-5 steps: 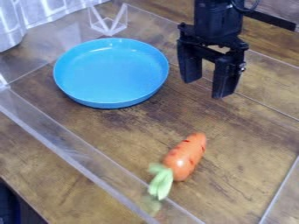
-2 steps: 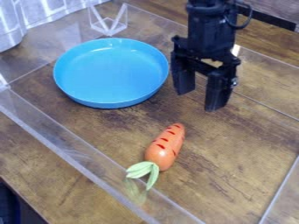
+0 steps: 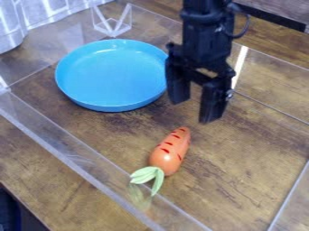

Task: Remove the carrot from inside the blue tray and put it on the table

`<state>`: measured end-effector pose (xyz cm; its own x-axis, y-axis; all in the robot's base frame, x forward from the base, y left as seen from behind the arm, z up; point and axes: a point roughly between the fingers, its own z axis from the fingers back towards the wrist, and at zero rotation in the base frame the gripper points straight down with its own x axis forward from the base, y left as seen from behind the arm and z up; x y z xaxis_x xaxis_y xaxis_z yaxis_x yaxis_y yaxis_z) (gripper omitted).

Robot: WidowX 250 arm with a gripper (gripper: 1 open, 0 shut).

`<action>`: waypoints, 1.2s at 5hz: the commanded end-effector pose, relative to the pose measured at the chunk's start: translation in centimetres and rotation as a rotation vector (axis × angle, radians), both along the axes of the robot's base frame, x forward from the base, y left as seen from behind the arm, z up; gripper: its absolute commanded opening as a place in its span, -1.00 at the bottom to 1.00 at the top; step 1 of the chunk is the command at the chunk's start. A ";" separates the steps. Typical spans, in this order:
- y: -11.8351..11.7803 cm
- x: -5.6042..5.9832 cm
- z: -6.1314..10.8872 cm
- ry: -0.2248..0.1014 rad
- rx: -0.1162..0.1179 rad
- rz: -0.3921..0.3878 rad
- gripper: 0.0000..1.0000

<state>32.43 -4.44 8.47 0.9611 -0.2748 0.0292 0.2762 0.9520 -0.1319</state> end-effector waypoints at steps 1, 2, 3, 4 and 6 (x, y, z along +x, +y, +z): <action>-1.1 -0.5 1.8 -0.079 0.008 -0.031 1.00; -1.2 -1.0 1.0 -0.070 0.019 -0.031 1.00; -1.3 -1.3 0.2 -0.058 0.031 -0.030 1.00; -1.3 -1.5 -0.7 -0.044 0.041 -0.030 1.00; -1.2 -1.9 -2.6 -0.012 0.058 -0.023 1.00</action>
